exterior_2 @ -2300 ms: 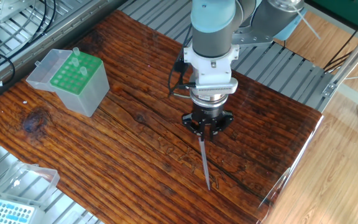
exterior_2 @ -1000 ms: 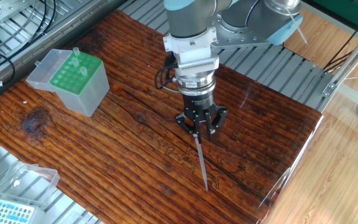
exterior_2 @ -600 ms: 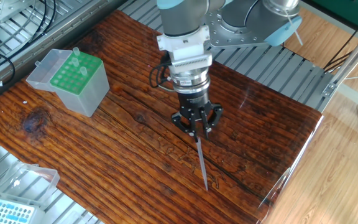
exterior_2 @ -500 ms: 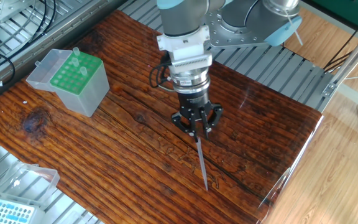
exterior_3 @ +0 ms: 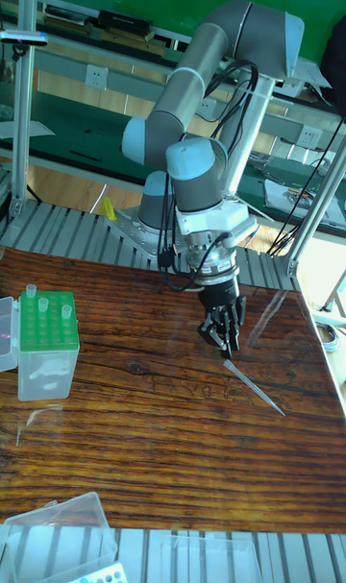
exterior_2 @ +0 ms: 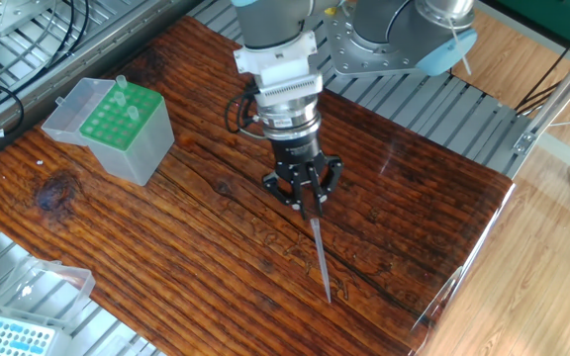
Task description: Insert a large pipette tip into the holder for large pipette tips
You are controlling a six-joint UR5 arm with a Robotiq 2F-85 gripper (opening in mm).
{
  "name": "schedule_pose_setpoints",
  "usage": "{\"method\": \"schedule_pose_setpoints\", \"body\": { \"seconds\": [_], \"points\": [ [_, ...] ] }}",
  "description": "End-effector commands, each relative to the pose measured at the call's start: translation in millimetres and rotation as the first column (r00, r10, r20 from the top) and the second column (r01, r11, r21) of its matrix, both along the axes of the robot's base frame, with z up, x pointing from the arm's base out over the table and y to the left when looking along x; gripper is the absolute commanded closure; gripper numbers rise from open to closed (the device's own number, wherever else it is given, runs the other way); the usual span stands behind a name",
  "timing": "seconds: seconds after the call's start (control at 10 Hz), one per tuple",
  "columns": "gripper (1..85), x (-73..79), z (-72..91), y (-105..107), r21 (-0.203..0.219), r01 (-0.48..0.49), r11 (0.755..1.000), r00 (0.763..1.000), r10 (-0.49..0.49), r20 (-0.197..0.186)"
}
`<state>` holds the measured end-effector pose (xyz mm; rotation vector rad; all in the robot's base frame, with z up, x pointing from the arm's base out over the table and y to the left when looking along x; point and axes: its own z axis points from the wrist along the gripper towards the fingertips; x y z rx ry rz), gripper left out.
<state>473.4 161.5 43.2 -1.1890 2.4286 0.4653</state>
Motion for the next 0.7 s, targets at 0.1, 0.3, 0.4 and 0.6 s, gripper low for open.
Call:
{"method": "schedule_pose_setpoints", "body": {
  "seconds": [0.1,0.3,0.4,0.6],
  "points": [
    [54.7,24.1,9.7,0.9,0.096,0.054,0.994,0.996,-0.06,0.065],
    [51.7,15.2,5.6,0.1,0.128,0.036,0.991,0.998,-0.043,0.05],
    [47.3,10.6,0.5,-0.2,0.13,0.02,0.991,0.998,-0.027,0.054],
    [46.0,6.0,-7.3,-0.5,0.117,0.013,0.993,0.999,-0.018,0.036]
  ]
}}
